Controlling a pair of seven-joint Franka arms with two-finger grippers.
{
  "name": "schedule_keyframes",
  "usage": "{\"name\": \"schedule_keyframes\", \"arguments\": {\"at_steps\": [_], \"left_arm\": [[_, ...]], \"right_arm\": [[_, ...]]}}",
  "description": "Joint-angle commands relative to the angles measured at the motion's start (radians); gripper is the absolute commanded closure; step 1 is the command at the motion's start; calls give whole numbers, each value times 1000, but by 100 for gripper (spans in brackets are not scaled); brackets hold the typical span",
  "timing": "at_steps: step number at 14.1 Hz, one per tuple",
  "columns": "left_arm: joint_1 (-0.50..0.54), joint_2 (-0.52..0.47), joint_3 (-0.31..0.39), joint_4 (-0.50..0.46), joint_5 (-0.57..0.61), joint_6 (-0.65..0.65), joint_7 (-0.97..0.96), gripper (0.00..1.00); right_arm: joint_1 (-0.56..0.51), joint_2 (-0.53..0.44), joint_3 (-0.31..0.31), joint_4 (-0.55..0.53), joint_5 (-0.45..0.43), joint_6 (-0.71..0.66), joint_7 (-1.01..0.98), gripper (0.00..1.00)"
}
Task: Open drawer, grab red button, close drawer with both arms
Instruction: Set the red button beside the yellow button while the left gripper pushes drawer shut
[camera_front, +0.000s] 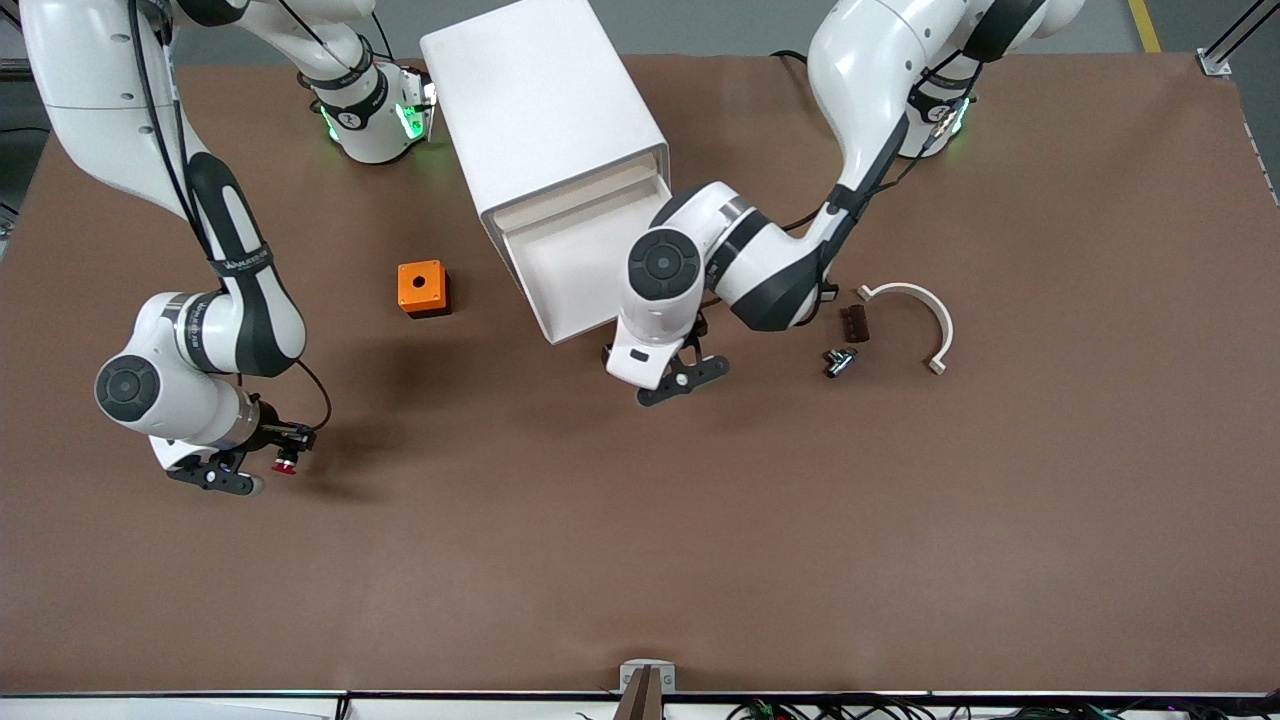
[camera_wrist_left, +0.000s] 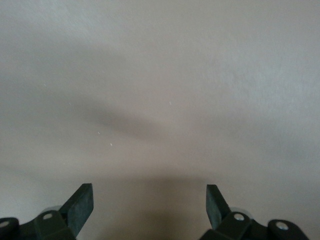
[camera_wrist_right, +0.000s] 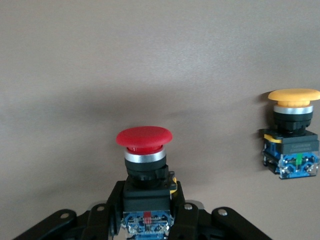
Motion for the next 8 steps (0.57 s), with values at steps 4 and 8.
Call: {"name": "schedule_keyframes", "arguments": {"at_steps": [4, 8], "left_arm": [[-79, -10, 1, -36, 10, 16, -66, 1], [-96, -13, -14, -36, -52, 14, -95, 1]], "right_arm": [[-43, 24, 21, 1, -5, 23, -19, 99], [-54, 31, 21, 0, -5, 23, -64, 98]]}}
